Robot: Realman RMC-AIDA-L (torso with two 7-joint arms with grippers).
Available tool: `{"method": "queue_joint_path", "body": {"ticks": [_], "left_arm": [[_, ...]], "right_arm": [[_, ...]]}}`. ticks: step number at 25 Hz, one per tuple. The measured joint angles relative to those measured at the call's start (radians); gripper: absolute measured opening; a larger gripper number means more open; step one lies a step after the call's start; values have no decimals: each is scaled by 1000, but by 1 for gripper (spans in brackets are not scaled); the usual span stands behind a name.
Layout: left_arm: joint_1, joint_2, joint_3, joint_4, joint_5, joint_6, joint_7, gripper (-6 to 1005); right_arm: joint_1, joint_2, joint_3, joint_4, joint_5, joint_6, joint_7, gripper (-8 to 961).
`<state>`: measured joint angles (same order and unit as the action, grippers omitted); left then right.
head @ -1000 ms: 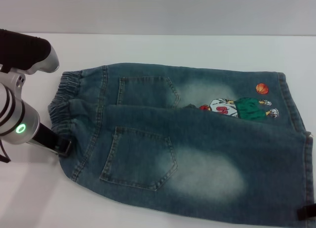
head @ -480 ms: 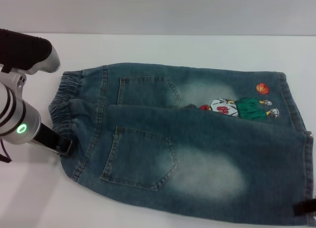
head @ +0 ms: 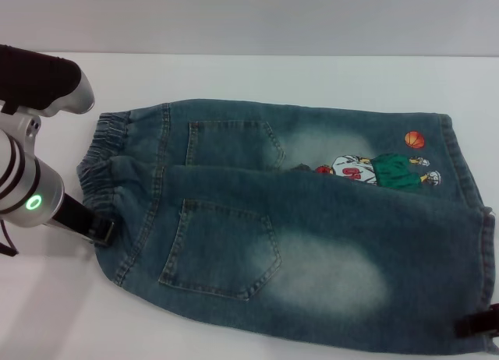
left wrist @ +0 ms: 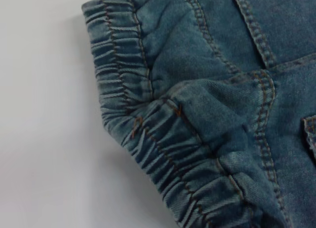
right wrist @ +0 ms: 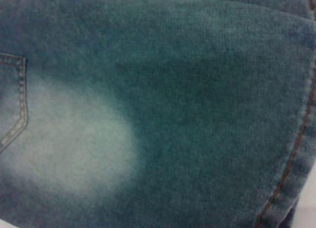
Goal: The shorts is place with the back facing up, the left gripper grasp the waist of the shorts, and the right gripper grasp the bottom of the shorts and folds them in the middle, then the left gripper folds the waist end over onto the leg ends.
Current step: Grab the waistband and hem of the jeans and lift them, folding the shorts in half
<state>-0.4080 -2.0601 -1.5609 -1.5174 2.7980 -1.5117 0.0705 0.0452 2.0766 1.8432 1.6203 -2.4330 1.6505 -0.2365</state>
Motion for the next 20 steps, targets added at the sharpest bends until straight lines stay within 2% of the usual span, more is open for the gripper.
{"method": "queue_joint_path", "body": {"ticks": [10,16,20], "left_arm": [[-2,0,-1,-1,-1,-2,8,232],[-2,0,-1,-4,-4,3,7,233],[-2,0,-3,-3,-5,12,7,233]], "right_arm": [[3,-2,-28,11,8,-10,-46,341],[10,-3,-40,25,7,-9,-50,110],[17,-3,-40,26,8,-11,-51,71]]}}
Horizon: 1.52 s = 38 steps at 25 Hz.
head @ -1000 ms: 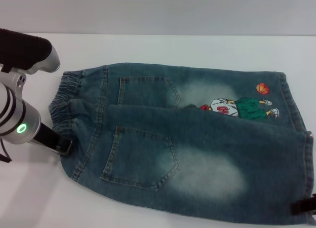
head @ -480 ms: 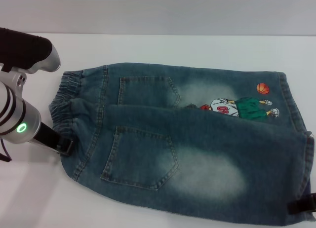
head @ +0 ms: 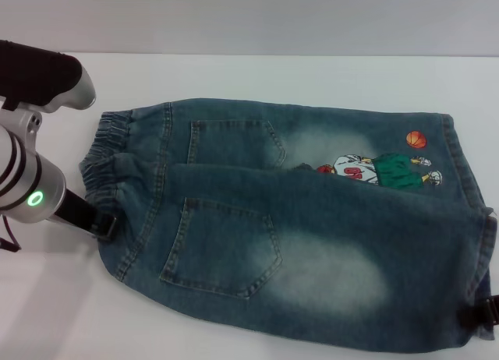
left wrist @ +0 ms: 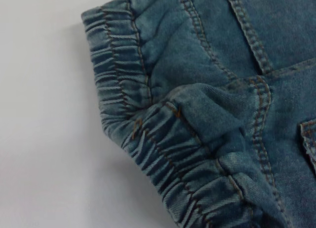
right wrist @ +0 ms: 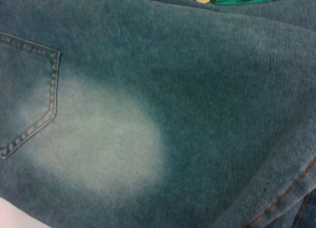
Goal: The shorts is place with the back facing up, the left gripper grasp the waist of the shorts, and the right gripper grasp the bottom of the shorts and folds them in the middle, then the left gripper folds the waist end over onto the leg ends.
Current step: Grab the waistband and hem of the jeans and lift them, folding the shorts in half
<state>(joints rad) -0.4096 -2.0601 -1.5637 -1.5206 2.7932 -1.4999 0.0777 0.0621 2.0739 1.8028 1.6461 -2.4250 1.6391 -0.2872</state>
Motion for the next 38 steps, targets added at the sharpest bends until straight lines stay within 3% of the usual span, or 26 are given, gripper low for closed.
{"method": "queue_joint_path", "body": {"ticks": [6,15,30,38], "left_arm": [[1,0,-14,-3,-1,20,-4,233],[27,1,-43,-15,-29,113,-9,233],[162,2,-72,-84,-162,472,12,233],[174,0,-67,-10,-279,681,106,232]], "right_arm": [[4,0,7,33,2,-9,-14,13],[-24,3,42,174,4,-167,-54,3],[-97,6,55,179,90,-532,-155,3],[-119,7,57,89,217,-672,-244,3]]}}
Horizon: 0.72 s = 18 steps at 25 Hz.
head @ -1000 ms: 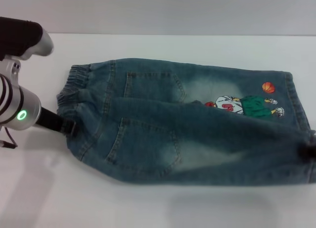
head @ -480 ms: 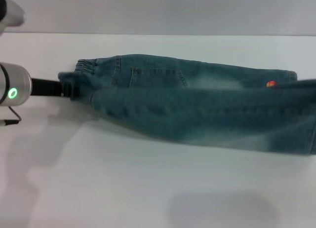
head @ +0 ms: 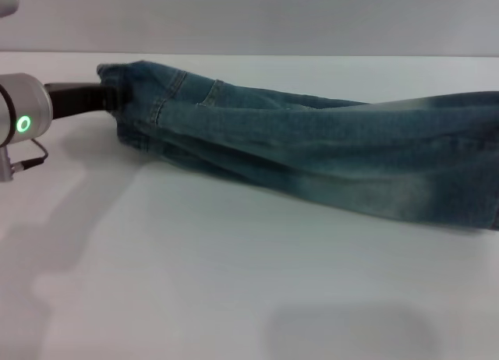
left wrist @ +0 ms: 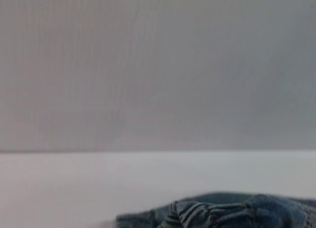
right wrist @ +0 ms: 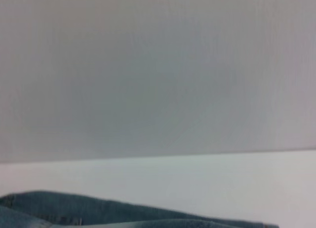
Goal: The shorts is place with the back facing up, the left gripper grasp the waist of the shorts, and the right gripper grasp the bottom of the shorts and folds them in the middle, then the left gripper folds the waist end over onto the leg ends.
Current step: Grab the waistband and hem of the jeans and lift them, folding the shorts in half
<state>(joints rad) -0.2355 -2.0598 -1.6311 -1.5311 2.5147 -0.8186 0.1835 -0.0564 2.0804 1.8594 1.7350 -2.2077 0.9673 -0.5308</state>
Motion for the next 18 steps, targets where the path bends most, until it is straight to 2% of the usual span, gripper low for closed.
{"method": "queue_joint_path", "body": {"ticks": [7,13,18], "left_arm": [[-23,1,1,82,-97,113,76,231],[-37,1,1,126,-107,149,78,231],[-58,1,2,167,-109,178,78,231]], "right_arm": [[6,-2,0,-52,48,-70,-36,3],[9,-3,-2,-91,73,-103,-52,4],[18,-4,5,-177,159,-146,-113,4]]}}
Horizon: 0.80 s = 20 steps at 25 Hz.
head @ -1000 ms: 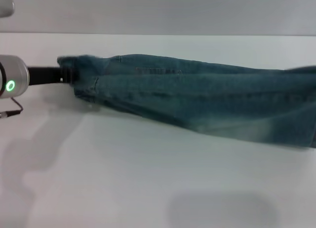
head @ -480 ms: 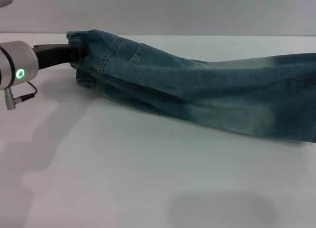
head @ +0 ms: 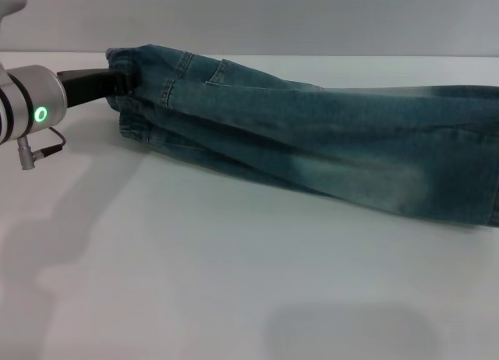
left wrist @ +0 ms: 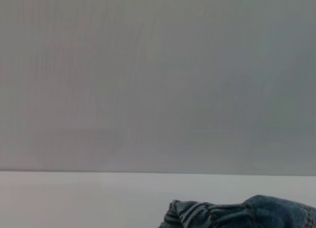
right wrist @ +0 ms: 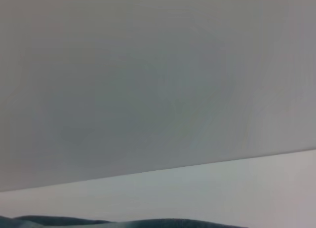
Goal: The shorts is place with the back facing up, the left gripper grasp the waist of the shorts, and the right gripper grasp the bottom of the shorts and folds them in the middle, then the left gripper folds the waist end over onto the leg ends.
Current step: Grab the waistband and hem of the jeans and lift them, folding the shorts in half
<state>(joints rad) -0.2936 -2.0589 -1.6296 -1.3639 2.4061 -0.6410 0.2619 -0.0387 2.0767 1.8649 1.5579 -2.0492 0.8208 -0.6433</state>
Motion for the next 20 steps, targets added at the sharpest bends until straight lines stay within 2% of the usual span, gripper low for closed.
{"method": "queue_joint_path", "body": {"ticks": [6,10,14,17,20], "left_arm": [[-31,-1,17,44,-1,31,0,232],[-52,-1,52,88,-4,102,8,232],[-72,-2,148,149,-6,287,47,232],[-86,-1,175,177,-5,349,52,315],[-119,-1,178,228,-8,383,52,390]], "right_arm": [[14,-1,19,-65,47,-32,-53,4],[24,0,20,-115,70,-92,-118,4],[76,-2,58,-241,160,-126,-290,3],[119,-3,109,-316,192,-123,-384,36],[125,-1,122,-337,225,-117,-452,85]]}}
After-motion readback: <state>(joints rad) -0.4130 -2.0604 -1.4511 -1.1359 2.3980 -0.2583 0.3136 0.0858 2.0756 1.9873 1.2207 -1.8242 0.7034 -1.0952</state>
